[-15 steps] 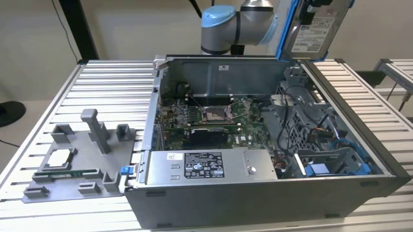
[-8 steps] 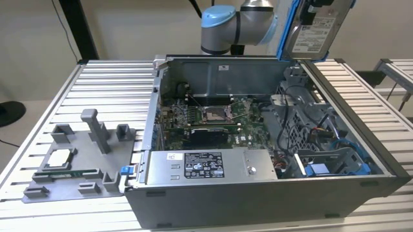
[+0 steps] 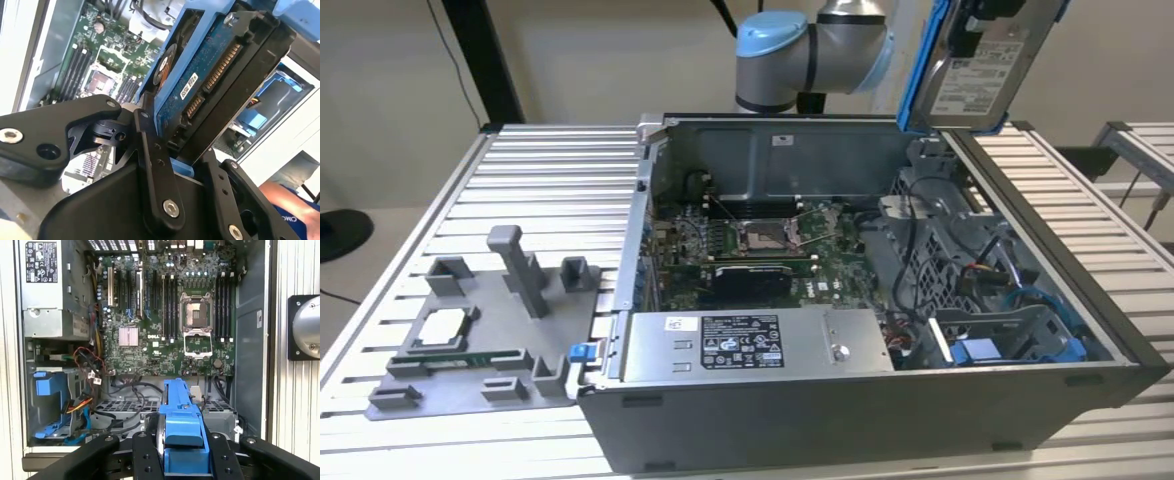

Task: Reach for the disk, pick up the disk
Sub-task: 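Pick up the disk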

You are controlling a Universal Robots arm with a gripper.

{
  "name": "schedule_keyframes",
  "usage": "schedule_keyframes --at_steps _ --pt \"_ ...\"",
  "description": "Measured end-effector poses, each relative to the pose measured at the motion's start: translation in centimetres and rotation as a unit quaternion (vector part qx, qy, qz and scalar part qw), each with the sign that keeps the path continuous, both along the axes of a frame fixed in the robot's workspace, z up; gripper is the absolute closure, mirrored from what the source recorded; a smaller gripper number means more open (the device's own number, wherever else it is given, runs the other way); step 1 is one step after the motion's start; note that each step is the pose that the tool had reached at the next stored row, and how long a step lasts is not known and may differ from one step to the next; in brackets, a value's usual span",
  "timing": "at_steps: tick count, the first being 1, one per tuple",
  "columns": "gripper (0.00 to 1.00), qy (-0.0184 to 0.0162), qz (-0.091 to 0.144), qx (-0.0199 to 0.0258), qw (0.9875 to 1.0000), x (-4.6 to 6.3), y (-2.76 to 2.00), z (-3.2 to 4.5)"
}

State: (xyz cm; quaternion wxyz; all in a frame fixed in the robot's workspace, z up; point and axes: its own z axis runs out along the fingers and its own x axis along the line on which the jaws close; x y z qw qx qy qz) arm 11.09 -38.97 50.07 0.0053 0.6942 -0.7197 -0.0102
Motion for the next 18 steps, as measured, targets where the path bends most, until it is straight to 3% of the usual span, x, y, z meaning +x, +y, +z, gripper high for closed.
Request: schedule_keyframes --at_steps 11,12,13,18 --pt "1.00 0.0000 -0.001 0.0000 1.0000 0.1 -2.77 -0.01" --pt "1.00 0.0000 -0.001 0.0000 1.0000 0.1 -3.09 -0.01" --pt "1.00 0.0000 -0.002 0.0000 1.0000 0.1 -3.69 -0.01" --pt "1.00 0.0000 -0.003 0.0000 1.0000 0.2 -4.80 -0.02"
